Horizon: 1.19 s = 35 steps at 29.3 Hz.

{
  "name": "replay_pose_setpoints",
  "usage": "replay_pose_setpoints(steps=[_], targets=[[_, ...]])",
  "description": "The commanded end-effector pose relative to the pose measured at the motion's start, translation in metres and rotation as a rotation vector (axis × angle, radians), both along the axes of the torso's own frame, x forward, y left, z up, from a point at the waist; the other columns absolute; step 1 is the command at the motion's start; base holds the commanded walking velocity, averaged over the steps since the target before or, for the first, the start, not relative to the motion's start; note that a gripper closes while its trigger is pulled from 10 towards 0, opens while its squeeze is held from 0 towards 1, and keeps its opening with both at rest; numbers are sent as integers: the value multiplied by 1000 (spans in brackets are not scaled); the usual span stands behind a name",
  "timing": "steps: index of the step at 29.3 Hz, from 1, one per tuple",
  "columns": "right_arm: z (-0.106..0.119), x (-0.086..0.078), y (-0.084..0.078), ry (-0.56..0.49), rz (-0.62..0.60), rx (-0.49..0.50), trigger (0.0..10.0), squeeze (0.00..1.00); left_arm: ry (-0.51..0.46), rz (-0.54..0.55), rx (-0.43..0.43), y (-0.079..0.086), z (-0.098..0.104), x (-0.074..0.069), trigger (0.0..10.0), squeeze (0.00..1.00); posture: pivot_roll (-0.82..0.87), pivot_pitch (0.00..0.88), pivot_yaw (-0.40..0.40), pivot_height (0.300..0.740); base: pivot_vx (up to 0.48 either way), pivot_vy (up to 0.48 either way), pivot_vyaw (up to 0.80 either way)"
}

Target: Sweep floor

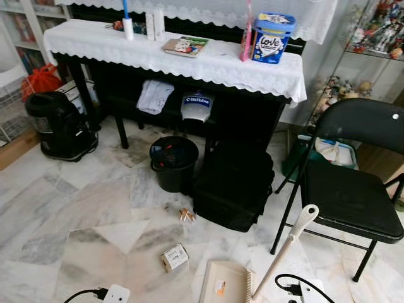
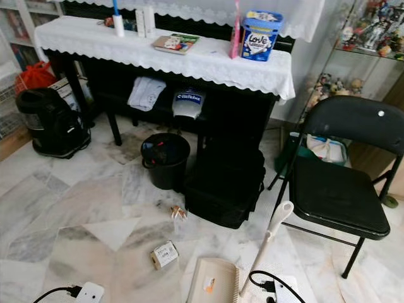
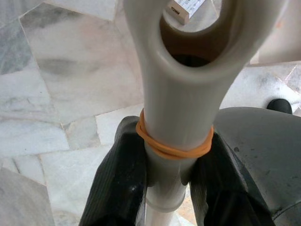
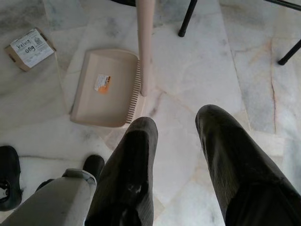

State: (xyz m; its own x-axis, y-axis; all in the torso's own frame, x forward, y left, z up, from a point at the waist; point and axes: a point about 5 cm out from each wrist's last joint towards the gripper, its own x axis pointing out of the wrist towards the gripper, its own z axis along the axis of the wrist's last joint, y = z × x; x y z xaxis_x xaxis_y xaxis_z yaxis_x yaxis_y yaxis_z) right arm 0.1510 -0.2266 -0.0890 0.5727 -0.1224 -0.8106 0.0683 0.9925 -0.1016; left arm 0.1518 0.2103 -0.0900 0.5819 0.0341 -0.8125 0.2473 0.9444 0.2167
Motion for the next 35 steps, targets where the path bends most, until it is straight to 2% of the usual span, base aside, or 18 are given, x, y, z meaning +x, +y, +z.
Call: replay_pose_setpoints(steps=[1, 2, 3, 4, 5, 6, 9, 14, 19, 23, 27, 28, 31, 32, 35], targets=[[2, 4, 0, -22, 10, -8, 10000, 733, 43, -3, -79, -20, -8, -12, 10000, 0, 24, 0, -128, 740, 0, 0, 0], [2, 4, 0, -22, 10, -8, 10000, 733, 43, -3, -79, -20, -8, -12, 10000, 0, 24, 0, -128, 740, 0, 0, 0], [3, 6, 3, -33, 18, -7, 10000, 1000, 43, -6, -78, -19, -8, -12, 10000, 0, 22, 0, -127, 740, 0, 0, 0], [5, 16, 12, -57, 57, -17, 10000, 1000, 46, -6, -76, -19, -8, -13, 10000, 0, 19, 0, -125, 740, 0, 0, 0], [5, 16, 12, -57, 57, -17, 10000, 1000, 46, -6, -76, -19, -8, -13, 10000, 0, 19, 0, -125, 740, 0, 0, 0], [9, 31, 28, -94, 134, -35, 10000, 1000, 49, -4, -74, -19, -9, -15, 10000, 0, 19, 0, -125, 740, 0, 0, 0], [11, 36, 34, -111, 155, -36, 10000, 1000, 50, -2, -75, -19, -9, -15, 10000, 0, 19, 0, -125, 740, 0, 0, 0], [13, 38, 35, -131, 168, -46, 10000, 1000, 50, 0, -77, -19, -9, -15, 10000, 0, 20, 0, -125, 740, 0, 0, 0], [16, 40, 28, -164, 159, -105, 10000, 1000, 53, -1, -76, -18, -9, -17, 10000, 0, 15, 0, -124, 740, 0, 0, 0], [28, 54, 19, -278, 104, -143, 10000, 1000, 54, 1, -73, -16, -9, -17, 10000, 0, -3, 0, -124, 740, 0, 0, 0], [39, 68, 22, -373, 110, -148, 10000, 1000, 55, -3, -73, -16, -9, -16, 10000, 0, -11, 0, -124, 740, 0, 0, 0], [43, 73, 25, -412, 122, -151, 10000, 0, 55, -4, -74, -17, -9, -15, 10000, 0, -11, 0, -124, 740, 0, 0, 0], [48, 78, 28, -453, 133, -154, 10000, 0, 54, -6, -75, -18, -8, -15, 10000, 0, -13, 0, -127, 740, 0, 0, 0], [54, 83, 32, -512, 132, -144, 10000, 0, 52, -3, -77, -18, -8, -14, 10000, 0, -14, 0, -127, 740, 0, 0, 0], [59, 86, 37, -563, 126, -135, 10000, 0, 54, -3, -78, -18, -9, -15, 10000, 0, -17, 0, -127, 740, 0, 0, 0]])
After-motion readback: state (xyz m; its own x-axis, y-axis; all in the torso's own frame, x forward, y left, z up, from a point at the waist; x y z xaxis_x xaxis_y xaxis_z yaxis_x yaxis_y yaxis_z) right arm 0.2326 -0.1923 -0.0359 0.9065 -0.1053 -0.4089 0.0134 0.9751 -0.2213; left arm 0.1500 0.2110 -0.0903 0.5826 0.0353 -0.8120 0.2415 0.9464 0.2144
